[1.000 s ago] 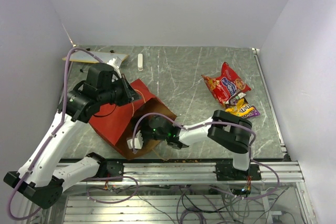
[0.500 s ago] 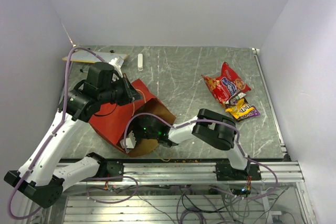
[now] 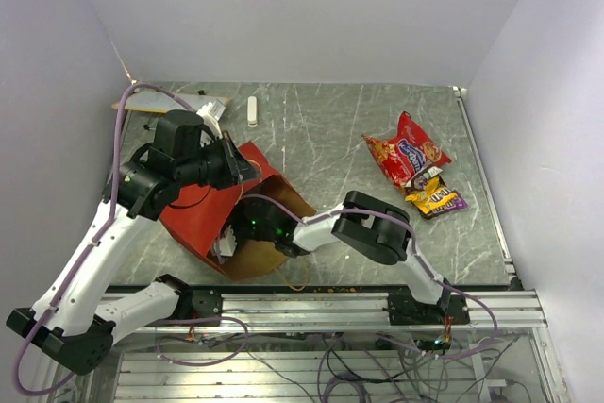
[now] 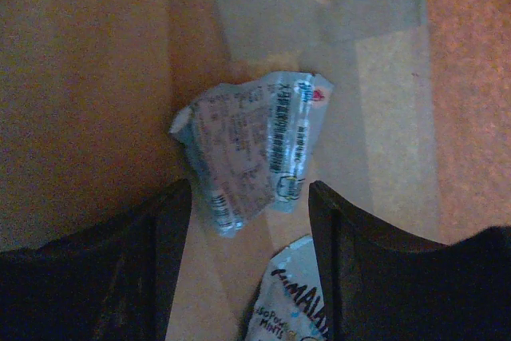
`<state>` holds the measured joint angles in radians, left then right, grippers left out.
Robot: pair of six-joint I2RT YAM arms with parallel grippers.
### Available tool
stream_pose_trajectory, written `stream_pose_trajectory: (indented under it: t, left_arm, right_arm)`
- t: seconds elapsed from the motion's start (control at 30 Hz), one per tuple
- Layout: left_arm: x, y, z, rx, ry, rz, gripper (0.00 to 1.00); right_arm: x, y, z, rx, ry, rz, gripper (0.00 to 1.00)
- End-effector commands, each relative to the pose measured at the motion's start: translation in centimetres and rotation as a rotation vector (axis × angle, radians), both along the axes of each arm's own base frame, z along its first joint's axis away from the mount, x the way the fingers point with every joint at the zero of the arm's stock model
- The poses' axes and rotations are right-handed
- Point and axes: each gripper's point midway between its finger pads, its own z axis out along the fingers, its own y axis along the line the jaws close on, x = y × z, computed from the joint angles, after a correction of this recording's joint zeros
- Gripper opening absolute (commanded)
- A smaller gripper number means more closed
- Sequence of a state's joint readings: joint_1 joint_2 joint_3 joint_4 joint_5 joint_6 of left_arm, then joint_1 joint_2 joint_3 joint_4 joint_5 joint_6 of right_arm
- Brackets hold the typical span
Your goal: Take the snacks out of the paper bag
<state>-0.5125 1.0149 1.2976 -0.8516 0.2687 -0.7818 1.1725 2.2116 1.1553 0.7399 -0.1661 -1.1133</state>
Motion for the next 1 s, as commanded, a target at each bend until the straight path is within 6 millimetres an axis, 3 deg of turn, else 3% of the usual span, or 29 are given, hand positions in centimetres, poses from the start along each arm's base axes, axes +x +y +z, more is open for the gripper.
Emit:
stream_pose_trajectory:
  t: [0.0, 0.2, 0.37, 0.67, 0.97]
  left_arm:
    - [-0.4, -0.9, 2.1, -0.059, -0.054, -0.053, 0.07]
    - [-0.9, -1.0, 1.9, -0.071, -0.041, -0.064, 0.07]
    - [-1.1, -0.6, 1.8, -0.053, -0.036, -0.059, 0.07]
    - [-0.9, 0.7, 1.0, -0.012, -0.026, 0.016, 0.07]
    - [-0.1, 2.5, 0.2, 0.040, -0.027, 0.129, 0.07]
  right_arm:
    - [1.6, 0.9, -0.5, 0.000, -0.021, 0.000, 0.60]
    - [2.0, 2.3, -2.1, -0.029, -0.012, 0.018, 0.60]
    - [2.7, 3.2, -1.8, -0.011, -0.010, 0.000, 0.55]
    - [3.1, 2.5, 0.0, 0.044, 0.014, -0.053, 0.17]
    - [3.1, 0.3, 1.9, 0.071, 0.023, -0.110, 0.00]
